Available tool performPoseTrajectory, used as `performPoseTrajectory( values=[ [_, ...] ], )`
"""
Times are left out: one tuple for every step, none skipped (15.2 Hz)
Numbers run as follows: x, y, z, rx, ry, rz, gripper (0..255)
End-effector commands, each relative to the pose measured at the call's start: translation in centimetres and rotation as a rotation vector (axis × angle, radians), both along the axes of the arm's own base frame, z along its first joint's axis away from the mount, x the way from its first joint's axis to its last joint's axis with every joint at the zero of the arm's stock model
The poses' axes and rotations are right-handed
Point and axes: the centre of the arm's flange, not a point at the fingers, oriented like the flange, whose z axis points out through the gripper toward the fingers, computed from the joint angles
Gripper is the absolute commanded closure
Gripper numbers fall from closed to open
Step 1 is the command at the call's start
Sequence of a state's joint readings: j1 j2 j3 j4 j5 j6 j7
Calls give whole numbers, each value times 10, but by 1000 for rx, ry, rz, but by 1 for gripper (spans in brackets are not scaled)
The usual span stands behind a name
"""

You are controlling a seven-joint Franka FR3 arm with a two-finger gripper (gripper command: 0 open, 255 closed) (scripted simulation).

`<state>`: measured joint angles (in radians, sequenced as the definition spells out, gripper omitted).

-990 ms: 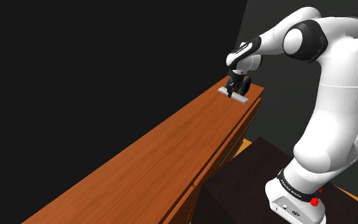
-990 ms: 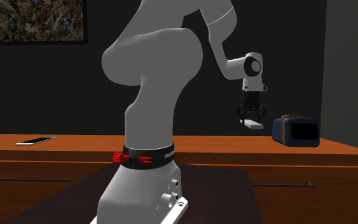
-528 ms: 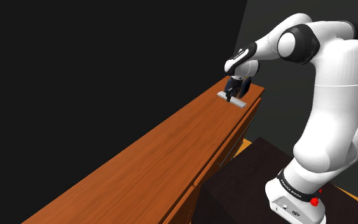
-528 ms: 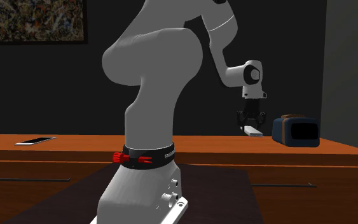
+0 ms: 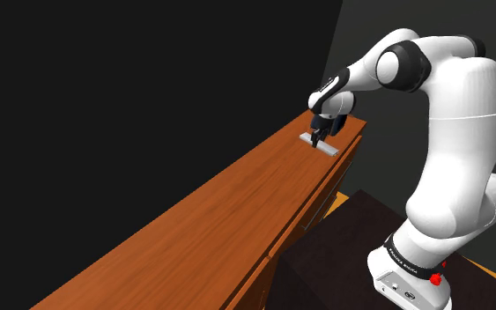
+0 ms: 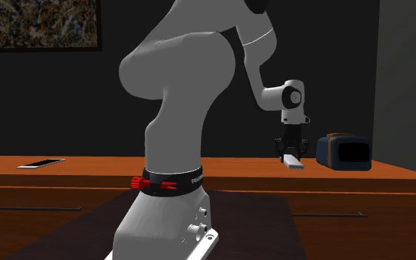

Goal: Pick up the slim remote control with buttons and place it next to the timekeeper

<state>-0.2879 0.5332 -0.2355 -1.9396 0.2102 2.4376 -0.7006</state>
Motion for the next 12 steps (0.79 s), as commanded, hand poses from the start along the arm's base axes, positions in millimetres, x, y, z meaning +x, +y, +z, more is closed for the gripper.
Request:
performPoseTrajectory(
  values=[
    [1, -1, -12, 0, -1, 0, 255],
    [1, -1, -19, 0, -1, 0, 255],
    [1, -1, -19, 0, -1, 0, 255],
    [1, -1, -19, 0, -1, 0, 255],
    [1, -1, -19, 0, -1, 0, 255],
    [1, -1, -19, 0, -1, 0, 255],
    [1, -1, -19, 0, -1, 0, 255],
    [1, -1, -19, 0, -1, 0, 255],
    [1, -1, -19, 0, -1, 0, 255],
    [1, -1, -19, 0, -1, 0, 255],
    [1, -1, -19, 0, -1, 0, 0],
    [1, -1, -19, 0, -1, 0, 0]
  ],
)
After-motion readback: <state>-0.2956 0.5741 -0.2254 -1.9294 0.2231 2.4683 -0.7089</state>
